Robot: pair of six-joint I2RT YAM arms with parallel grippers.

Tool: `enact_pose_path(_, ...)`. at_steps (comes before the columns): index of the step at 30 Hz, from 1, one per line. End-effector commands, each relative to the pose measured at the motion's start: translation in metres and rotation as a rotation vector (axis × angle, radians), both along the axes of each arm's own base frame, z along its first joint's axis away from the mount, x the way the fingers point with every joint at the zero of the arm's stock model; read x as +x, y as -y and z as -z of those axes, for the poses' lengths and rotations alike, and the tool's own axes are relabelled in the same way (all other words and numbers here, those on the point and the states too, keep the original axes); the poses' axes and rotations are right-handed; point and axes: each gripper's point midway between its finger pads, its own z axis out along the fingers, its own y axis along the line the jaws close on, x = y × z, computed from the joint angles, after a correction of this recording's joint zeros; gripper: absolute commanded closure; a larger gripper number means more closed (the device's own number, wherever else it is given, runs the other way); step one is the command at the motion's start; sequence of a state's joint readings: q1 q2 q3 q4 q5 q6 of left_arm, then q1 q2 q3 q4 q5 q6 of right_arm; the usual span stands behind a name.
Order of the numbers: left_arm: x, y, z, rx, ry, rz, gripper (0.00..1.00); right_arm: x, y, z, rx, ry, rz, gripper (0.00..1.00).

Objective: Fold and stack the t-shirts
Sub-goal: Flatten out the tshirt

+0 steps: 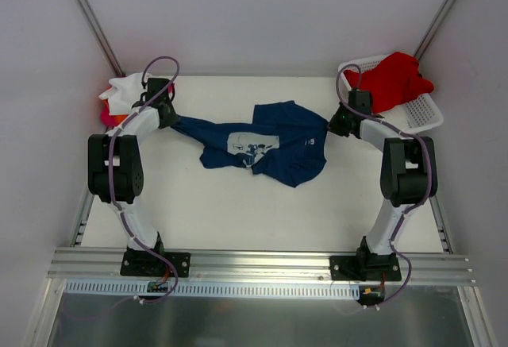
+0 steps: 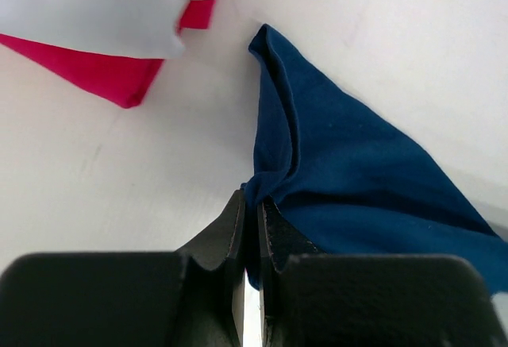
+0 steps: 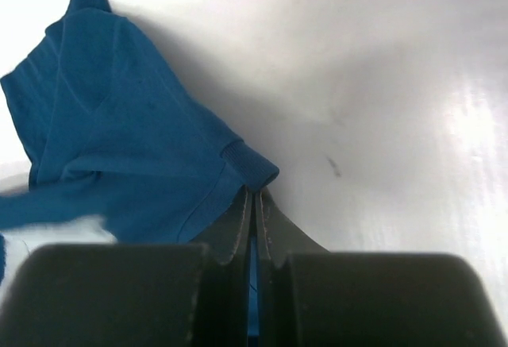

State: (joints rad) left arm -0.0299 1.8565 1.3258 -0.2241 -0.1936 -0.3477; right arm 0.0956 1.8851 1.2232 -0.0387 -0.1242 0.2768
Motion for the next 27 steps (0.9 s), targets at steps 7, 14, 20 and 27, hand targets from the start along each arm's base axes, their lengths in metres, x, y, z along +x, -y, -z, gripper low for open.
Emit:
enact_pose_path(7, 0.000, -0.067, -0.032, 0.027, 0.070, -0.184, 1.00, 0.002, 0.048, -0.025, -0.001, 0.046, 0.147, 1.00)
enact_pose_path(14, 0.001, -0.090, -0.025, 0.007, 0.058, -0.251, 1.00, -0.002, 0.084, -0.027, -0.015, 0.050, 0.238, 1.00)
enact_pose_path(20, 0.009, -0.084, -0.013, -0.054, 0.040, -0.223, 1.00, 0.001, 0.092, -0.025, 0.003, 0.042, 0.249, 1.00)
enact_pose_path(27, 0.022, -0.070, -0.002, -0.107, 0.028, -0.170, 0.91, 0.002, 0.071, -0.015, 0.025, 0.018, 0.192, 1.00)
